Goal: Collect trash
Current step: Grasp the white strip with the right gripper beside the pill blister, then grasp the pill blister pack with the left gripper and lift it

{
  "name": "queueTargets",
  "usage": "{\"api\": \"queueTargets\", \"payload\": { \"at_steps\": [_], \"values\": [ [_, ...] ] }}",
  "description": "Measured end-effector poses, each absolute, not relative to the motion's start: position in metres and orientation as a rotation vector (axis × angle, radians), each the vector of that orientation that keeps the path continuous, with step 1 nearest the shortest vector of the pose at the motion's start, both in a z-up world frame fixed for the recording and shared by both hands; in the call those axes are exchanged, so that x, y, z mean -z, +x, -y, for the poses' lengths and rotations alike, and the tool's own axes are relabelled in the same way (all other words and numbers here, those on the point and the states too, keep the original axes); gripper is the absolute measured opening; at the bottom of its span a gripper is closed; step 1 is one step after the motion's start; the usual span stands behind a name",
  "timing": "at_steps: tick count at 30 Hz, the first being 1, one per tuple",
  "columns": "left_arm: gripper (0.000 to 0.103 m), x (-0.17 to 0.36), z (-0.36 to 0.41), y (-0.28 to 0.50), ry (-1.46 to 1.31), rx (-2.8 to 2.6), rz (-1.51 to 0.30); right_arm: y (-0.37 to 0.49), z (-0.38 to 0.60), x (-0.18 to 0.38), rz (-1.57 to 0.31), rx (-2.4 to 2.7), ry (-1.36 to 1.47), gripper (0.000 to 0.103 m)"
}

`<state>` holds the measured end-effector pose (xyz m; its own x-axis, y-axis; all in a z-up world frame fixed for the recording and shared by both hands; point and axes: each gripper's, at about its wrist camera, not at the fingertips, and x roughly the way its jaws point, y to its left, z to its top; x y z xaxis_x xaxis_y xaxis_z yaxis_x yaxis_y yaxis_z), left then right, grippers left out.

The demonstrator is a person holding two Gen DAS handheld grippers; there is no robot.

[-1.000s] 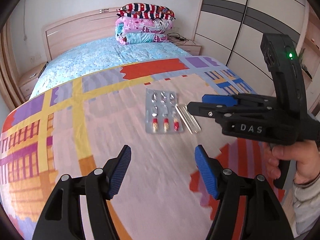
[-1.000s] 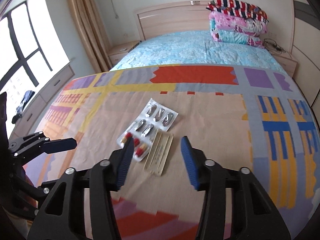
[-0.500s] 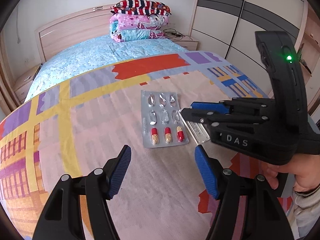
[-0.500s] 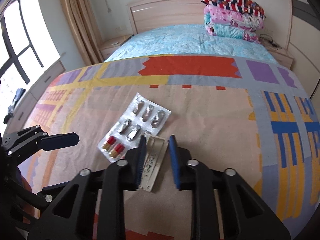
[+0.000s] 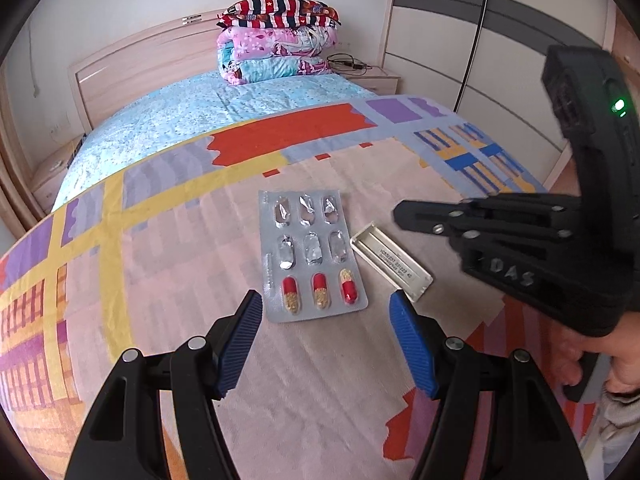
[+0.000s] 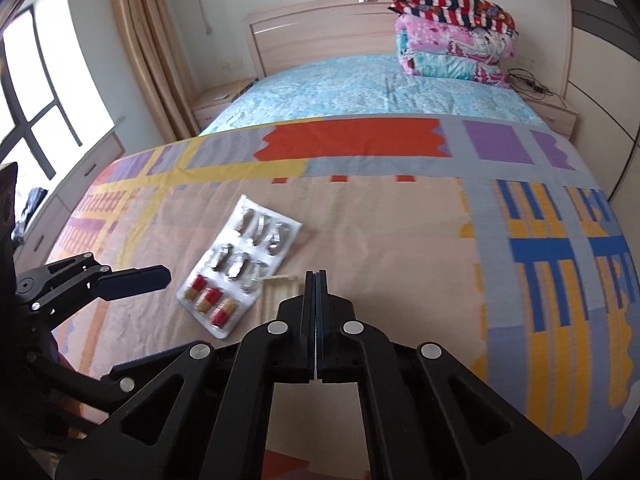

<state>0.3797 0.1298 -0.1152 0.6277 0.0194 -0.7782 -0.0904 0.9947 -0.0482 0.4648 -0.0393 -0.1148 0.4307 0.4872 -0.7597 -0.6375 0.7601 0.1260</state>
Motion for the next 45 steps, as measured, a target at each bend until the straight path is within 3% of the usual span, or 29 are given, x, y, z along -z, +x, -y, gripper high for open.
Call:
{"api": "queueTargets", "payload": {
  "at_steps": [10,11,14,17,20,26,29,30,31,32,33,35,45],
  "values": [
    [0.063,0.124,-0.133,0.385,-0.087,-0.143,-0.880,0.460,0.035,0.113,-0.865,-0.767,-0.200,0.001],
    [0.061,0.124,-0.132,0.385,-0.085,-0.149,-0.879,0.460,0.034,0.114,-0.868,-0.771,-0.199,0.005],
    [0.051,0.125,-0.130,0.383,-0.059,-0.174,-0.880,0.458,0.034,0.113,-0.852,-0.768,-0.207,0.040],
    [0.031,0.123,-0.137,0.381,-0.070,-0.191,-0.876,0.456,0.031,0.114,-0.853,-0.775,-0.221,0.041],
    [0.021,0.122,-0.143,0.380,-0.079,-0.187,-0.873,0.454,0.026,0.116,-0.858,-0.778,-0.239,0.041],
    [0.019,0.118,-0.152,0.376,-0.102,-0.149,-0.863,0.447,0.018,0.120,-0.850,-0.760,-0.293,0.041],
    [0.021,0.114,-0.153,0.376,-0.080,-0.120,-0.861,0.446,0.017,0.120,-0.845,-0.754,-0.309,0.041],
    [0.027,0.113,-0.152,0.377,-0.052,-0.105,-0.861,0.446,0.017,0.120,-0.844,-0.753,-0.312,0.041],
    [0.034,0.113,-0.151,0.378,-0.022,-0.094,-0.866,0.447,0.017,0.120,-0.845,-0.753,-0.311,0.041],
    [0.055,0.113,-0.151,0.379,-0.002,-0.095,-0.867,0.447,0.018,0.120,-0.844,-0.748,-0.313,0.038],
    [0.067,0.112,-0.151,0.380,0.021,-0.106,-0.858,0.447,0.019,0.120,-0.842,-0.738,-0.317,0.033],
    [0.067,0.108,-0.157,0.381,-0.007,-0.095,-0.845,0.450,0.021,0.120,-0.846,-0.739,-0.307,0.025],
    [0.067,0.113,-0.168,0.394,0.020,-0.034,-0.853,0.456,0.025,0.118,-0.851,-0.771,-0.259,0.023]
  ]
}}
